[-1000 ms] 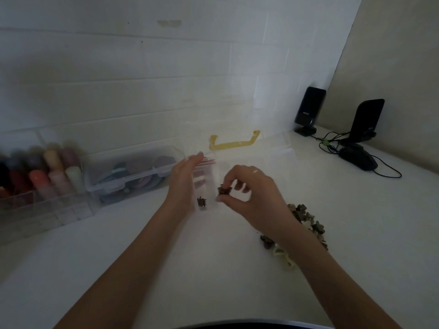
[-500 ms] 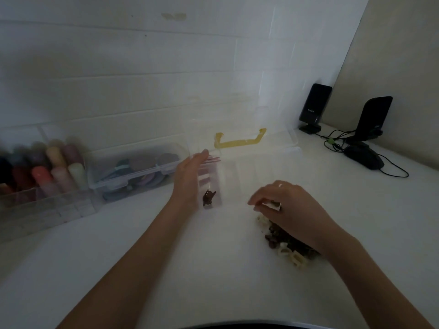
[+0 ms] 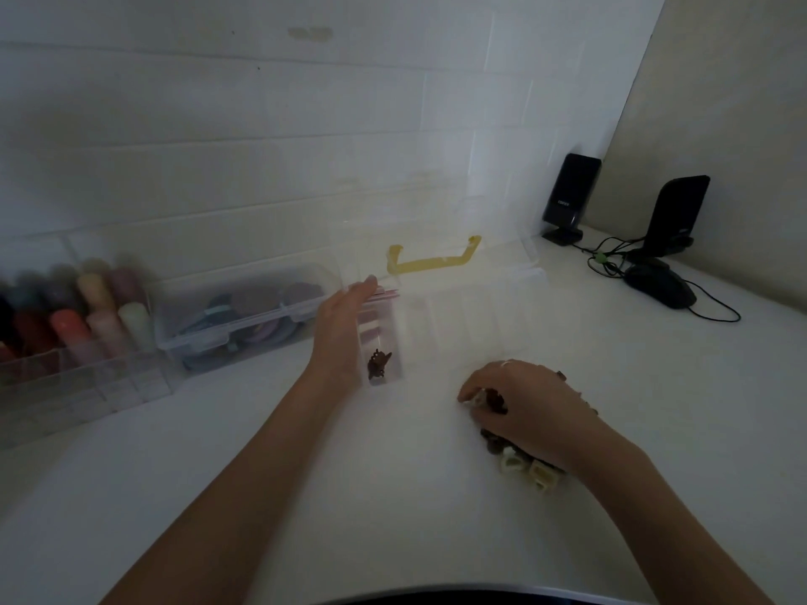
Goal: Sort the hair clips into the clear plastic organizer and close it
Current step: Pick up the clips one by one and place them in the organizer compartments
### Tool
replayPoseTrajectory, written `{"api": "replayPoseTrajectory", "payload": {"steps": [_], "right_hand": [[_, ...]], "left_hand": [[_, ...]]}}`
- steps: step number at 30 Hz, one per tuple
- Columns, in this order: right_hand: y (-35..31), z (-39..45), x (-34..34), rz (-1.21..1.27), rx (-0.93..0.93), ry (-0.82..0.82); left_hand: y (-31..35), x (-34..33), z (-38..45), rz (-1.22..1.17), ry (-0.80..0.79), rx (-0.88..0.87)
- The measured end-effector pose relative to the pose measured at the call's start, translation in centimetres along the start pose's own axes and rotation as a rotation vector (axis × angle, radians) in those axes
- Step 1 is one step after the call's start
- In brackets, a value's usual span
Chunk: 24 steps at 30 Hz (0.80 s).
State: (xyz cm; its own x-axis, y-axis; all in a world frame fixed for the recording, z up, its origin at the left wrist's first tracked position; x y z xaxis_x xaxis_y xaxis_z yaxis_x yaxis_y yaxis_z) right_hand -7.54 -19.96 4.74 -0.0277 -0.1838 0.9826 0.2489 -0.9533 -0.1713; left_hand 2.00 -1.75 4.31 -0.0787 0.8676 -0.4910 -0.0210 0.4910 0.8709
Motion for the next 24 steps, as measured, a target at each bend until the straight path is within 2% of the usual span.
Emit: {"api": "replayPoseTrajectory", "payload": {"steps": [2,7,12,15,18,20,22,24], "right_hand": [[0.1,0.0,-0.1,0.078,0.006,0.047],[-0.3,-0.3,1.3,0.52,0.053,0.215],[-1.3,0.1,1.6,0.752,0.154,0.319],[-1.6,0.5,1.5,0.844,0.15,0.354],[-2.0,1.3,1.5,0.746,0.143,0.451],[-2.5,2.3,1.4,0.505,0.156,0.521],[-3.1,3.2,1.2,0.205,0.201,0.513],[-3.1,3.4,1.1,0.094,0.217,0.459]], "left_hand": [[0.0,0.0,0.0,0.004,0.001,-0.003],[0.0,0.1,0.0,0.01,0.001,-0.001],[0.0,0.0,-0.3,0.01,0.007,-0.02],[0.1,0.0,-0.3,0.005,0.003,-0.025],[0.0,0.0,-0.1,0.005,0.007,-0.022],[-0.1,0.1,0.0,0.01,-0.003,-0.026],[-0.1,0.1,0.0,0.035,-0.012,-0.037],[-0.2,0.2,0.0,0.047,-0.006,-0.041]]}}
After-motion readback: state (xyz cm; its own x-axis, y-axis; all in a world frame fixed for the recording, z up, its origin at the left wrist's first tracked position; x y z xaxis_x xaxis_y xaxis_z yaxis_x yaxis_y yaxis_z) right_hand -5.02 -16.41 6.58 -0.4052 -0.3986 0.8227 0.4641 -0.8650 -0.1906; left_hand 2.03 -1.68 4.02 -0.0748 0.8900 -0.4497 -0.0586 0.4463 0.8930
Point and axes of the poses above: each hand's wrist, its own z-axis towards the middle knuckle, its own x-axis out of the back of the hand, y = z × x, the point moved 2 cm from there along z, towards the middle knuckle, and after that the axes turned 6 degrees about -z, right-handed, at the moved point
